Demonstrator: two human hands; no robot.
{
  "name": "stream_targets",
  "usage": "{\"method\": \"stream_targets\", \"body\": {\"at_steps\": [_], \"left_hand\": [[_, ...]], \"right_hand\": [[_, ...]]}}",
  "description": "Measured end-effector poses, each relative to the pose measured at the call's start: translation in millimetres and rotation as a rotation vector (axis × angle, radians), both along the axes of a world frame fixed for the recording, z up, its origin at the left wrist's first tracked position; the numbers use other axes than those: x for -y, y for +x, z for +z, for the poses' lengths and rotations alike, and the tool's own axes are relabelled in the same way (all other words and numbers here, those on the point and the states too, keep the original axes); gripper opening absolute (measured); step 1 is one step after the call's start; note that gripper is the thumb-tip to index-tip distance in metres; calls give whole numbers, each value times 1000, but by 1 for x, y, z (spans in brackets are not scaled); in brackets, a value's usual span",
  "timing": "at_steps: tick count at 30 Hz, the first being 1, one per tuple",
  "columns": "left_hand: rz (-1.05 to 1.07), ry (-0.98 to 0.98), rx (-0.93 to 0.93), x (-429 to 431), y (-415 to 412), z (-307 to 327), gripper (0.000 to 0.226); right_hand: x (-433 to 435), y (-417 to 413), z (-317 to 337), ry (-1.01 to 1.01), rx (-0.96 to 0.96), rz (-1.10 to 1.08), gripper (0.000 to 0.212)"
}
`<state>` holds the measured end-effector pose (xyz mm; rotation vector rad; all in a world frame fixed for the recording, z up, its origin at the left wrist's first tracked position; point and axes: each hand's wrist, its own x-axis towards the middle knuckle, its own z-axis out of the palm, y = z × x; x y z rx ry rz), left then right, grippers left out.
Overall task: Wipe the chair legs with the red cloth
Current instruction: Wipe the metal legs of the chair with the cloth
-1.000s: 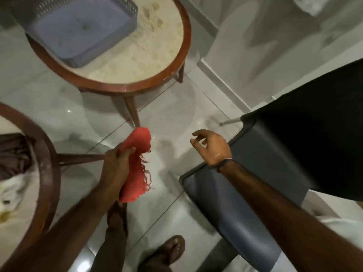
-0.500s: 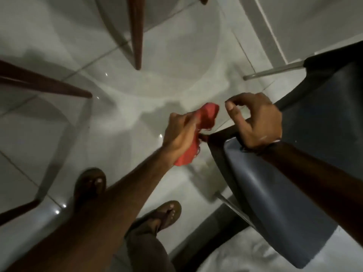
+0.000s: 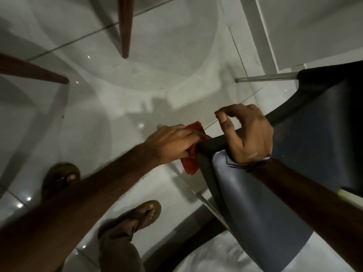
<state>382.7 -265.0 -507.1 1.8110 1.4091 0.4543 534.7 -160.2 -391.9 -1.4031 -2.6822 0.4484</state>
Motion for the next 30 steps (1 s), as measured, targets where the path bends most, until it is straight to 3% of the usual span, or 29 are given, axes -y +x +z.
{"method": "stream_targets", "body": {"at_steps": [2, 4, 8, 14, 20, 23, 27, 29, 30], "left_hand": [[67, 4, -27, 5, 9, -19, 51], [163, -103, 71, 8, 14, -45, 41], [480, -625, 629, 7, 16, -98, 49], [723, -817, 782, 0, 15, -203, 33], [790, -685, 877, 5, 21, -267, 35], [820, -698, 911, 7, 24, -251, 38], [621, -633, 923, 6, 23, -190, 50], [471, -416, 829, 9, 24, -140, 37], [387, -207, 664, 14, 26, -121, 22]], "right_hand": [[-1, 1, -1, 9, 6, 22, 45], [0, 3, -1, 14, -8, 42, 46], [-1, 2, -2, 4, -28, 84, 49], [-3, 4, -1, -71, -68, 118, 44], [-5, 12, -5, -120, -62, 113, 43], [-3, 9, -5, -119, -85, 107, 46], [-1, 3, -5, -95, -103, 98, 49], [1, 2, -2, -64, -84, 82, 50], [2, 0, 1, -53, -78, 72, 51]]}}
